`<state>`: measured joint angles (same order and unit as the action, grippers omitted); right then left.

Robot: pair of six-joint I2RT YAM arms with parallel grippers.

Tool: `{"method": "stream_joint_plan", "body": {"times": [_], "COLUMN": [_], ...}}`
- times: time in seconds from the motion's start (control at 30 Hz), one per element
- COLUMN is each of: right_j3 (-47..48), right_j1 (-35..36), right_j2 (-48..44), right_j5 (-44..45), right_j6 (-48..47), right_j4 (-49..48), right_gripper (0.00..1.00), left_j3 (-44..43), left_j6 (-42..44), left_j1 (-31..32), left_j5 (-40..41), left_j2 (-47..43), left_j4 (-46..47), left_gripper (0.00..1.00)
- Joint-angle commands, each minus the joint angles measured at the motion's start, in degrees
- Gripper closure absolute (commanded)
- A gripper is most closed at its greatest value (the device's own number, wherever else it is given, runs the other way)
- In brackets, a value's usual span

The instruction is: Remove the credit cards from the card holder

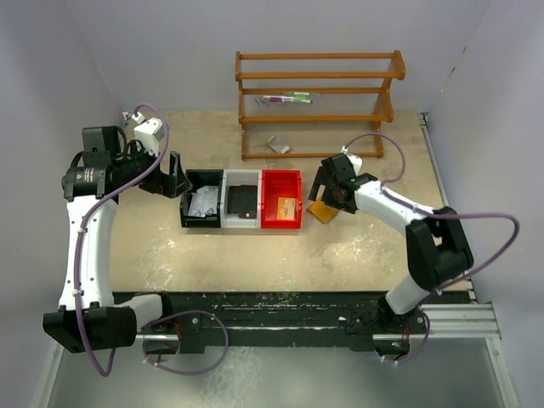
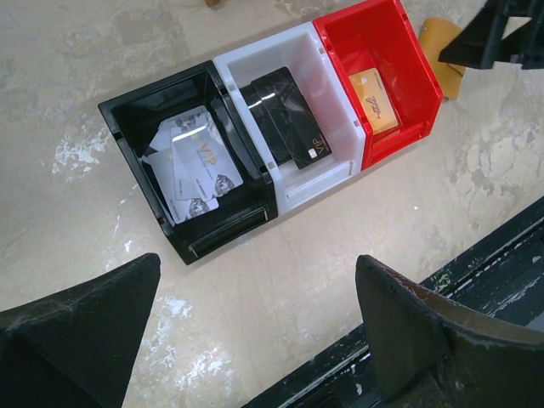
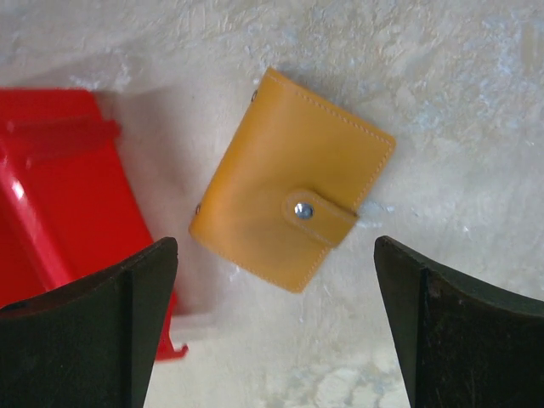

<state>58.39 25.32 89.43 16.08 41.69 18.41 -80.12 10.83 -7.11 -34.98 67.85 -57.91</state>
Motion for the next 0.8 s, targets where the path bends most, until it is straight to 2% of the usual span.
{"method": "stream_joint_plan", "body": {"times": [0.0,0.23,0.37,0.6,0.77], "right_j3": [7.07,11.12,9.77,6.40,9.29], "right_j1": [-0.34,-0.30,-0.36,-0.60,-0.71], "right_j2": [6.31,12.95,13.27,14.65,18.49], "right_j5": [3.95,8.58,11.17,10.62,8.94], "right_j6": [7.22,12.34,14.00,14.93,14.38], "right_j4": [2.24,5.33,6.61,4.44,3.56], "right_gripper": [0.00,0.00,0.01,0.00,0.00], "left_j3": [-0.32,-0.37,-0.38,-0.64,-0.69], "left_j6": [1.80,2.32,2.21,2.09,2.70], "left_j1": [-0.27,-0.27,-0.26,-0.27,-0.27], "left_j5": [-2.55,-3.32,-3.75,-4.02,-3.57], "left_j2": [-1.61,-1.76,-1.69,-1.57,-2.11], "left_j4": [0.34,0.08,0.38,0.61,0.28], "left_gripper": [0.01,0.01,0.01,0.01,0.01]}}
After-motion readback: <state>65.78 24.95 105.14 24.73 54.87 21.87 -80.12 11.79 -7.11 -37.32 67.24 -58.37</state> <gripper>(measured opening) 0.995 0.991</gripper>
